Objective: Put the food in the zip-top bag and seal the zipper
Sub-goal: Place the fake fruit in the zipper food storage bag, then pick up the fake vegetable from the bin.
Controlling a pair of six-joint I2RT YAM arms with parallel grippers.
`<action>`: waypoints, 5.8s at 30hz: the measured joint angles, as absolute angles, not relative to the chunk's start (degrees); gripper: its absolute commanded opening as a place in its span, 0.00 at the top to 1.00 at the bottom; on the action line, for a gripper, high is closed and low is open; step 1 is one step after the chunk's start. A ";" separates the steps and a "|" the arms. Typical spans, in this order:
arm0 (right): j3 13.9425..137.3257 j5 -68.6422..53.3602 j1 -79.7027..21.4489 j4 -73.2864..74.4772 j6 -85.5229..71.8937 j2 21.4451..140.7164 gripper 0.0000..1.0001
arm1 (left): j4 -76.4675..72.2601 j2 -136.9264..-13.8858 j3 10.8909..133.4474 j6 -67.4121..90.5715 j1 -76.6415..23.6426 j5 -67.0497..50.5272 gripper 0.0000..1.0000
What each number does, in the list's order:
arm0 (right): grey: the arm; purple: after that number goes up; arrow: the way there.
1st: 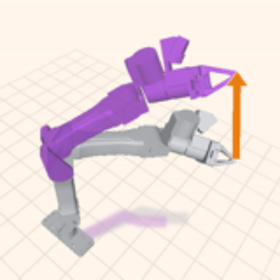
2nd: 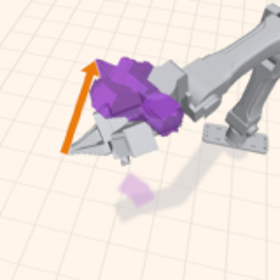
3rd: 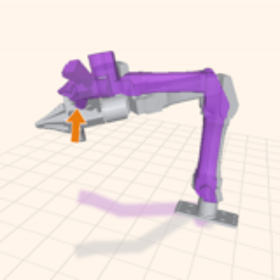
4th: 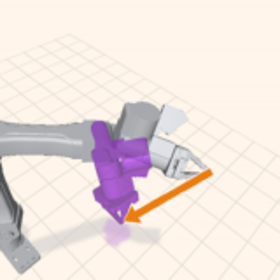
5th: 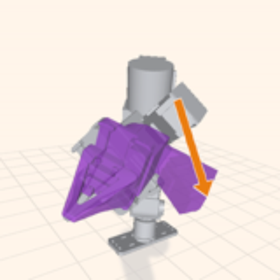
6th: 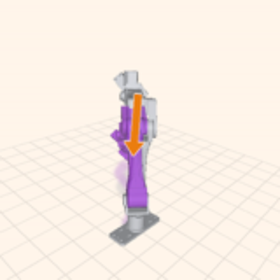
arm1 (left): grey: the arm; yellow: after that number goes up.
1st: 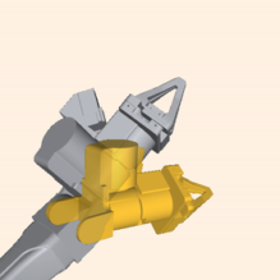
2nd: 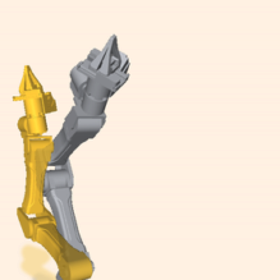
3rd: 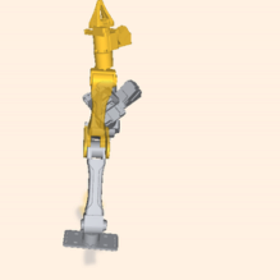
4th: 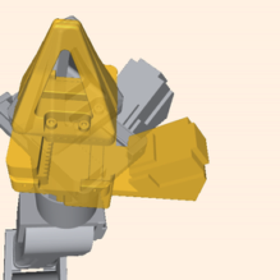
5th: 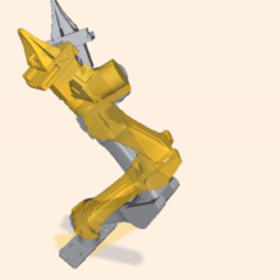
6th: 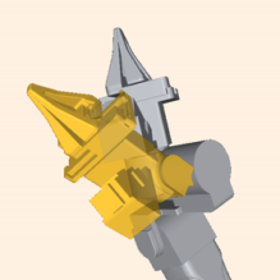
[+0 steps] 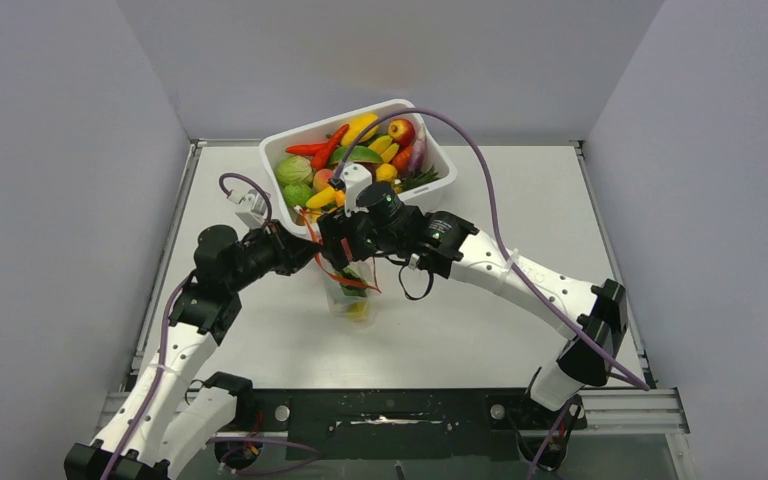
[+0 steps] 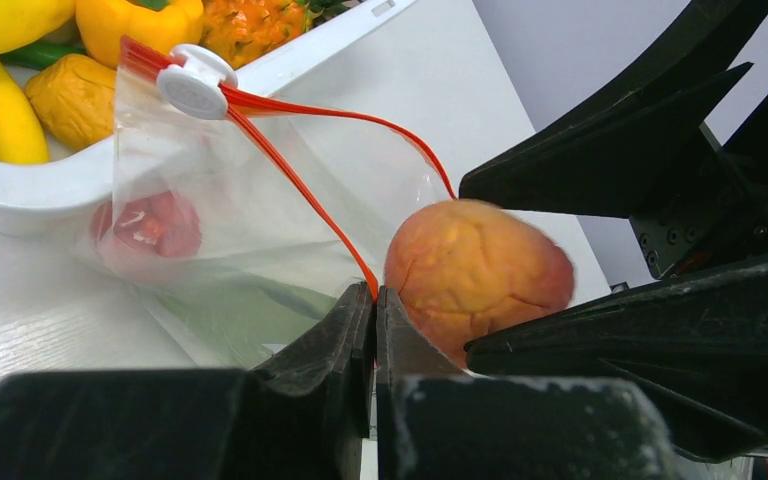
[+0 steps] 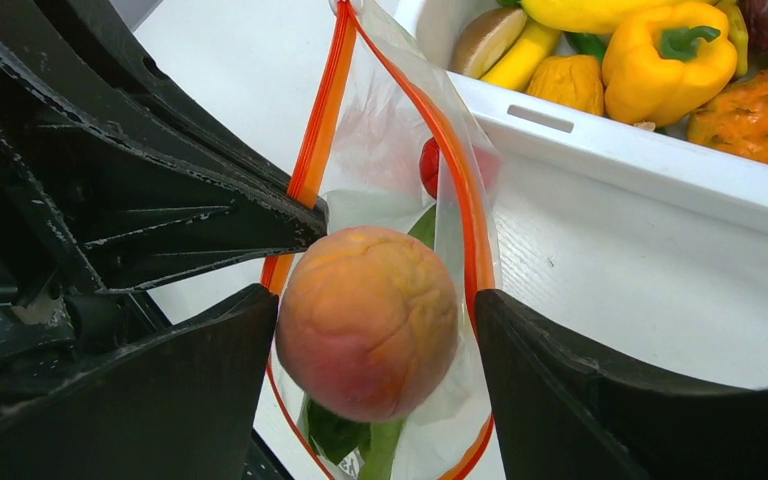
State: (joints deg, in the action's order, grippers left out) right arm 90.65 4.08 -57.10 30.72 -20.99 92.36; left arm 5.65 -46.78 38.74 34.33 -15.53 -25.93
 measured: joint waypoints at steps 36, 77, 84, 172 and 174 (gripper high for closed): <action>86.98 3.68 -50.74 33.34 -17.15 89.47 1.00 | 6.42 -46.81 39.27 34.24 -15.51 -26.68 1.00; 73.34 -1.21 -44.82 21.58 -22.35 77.38 0.53 | -15.46 -58.00 31.09 44.64 -15.38 -40.14 1.00; 75.66 0.34 -38.74 19.16 -21.56 77.97 0.46 | -9.87 -57.10 31.81 39.64 -15.38 -39.18 1.00; 111.22 18.61 -24.67 2.63 -17.69 133.60 0.78 | -6.74 -51.03 31.48 35.29 -10.00 -46.74 1.00; 110.54 17.98 -24.67 2.66 -17.23 132.77 0.78 | -6.76 -51.03 31.48 35.35 -10.02 -46.70 1.00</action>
State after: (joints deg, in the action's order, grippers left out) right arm 110.54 17.98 -24.67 2.66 -17.23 132.77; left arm -6.76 -51.03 31.48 35.35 -10.02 -46.70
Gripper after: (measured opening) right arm 0.386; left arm 0.015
